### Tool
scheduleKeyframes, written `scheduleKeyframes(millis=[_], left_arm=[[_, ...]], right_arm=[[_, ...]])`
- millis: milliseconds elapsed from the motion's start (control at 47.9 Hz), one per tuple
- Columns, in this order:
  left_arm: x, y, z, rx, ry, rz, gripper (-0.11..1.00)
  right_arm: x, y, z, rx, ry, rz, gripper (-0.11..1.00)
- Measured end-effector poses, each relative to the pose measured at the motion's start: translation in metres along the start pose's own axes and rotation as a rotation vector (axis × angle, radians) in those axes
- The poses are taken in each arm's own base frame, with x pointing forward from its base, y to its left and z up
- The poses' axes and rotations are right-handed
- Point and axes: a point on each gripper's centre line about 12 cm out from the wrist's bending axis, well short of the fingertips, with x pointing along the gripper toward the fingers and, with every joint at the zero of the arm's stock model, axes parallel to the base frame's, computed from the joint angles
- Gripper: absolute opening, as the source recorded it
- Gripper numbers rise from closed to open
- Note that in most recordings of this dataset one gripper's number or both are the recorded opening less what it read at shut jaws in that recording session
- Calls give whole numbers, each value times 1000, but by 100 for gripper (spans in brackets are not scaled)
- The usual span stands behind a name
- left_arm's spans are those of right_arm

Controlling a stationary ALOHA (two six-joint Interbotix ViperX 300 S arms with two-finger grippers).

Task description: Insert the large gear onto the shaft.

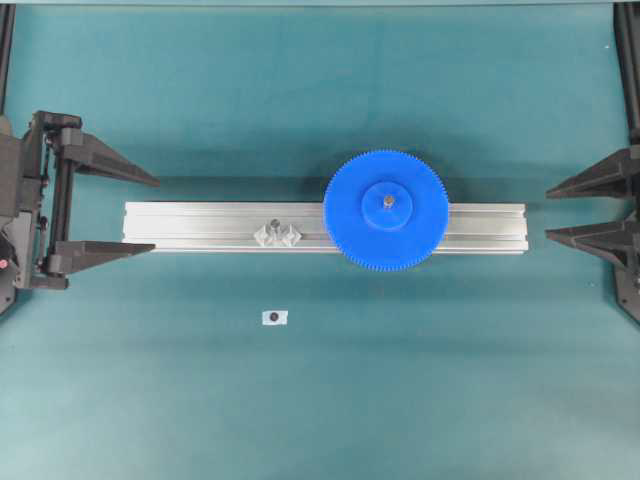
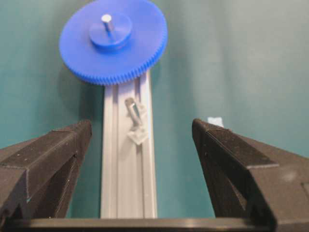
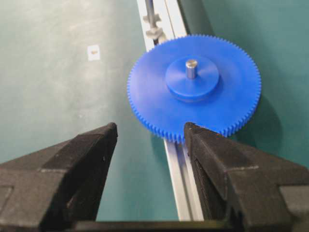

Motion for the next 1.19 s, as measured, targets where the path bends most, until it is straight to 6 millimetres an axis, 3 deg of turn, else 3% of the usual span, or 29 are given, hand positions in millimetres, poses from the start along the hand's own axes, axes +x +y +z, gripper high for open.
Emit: scheduleKeyframes(millis=[1190], left_arm=[[-4, 0, -1, -28, -11, 2, 87]], right_arm=[[0, 0, -2, 0, 5, -1, 67]])
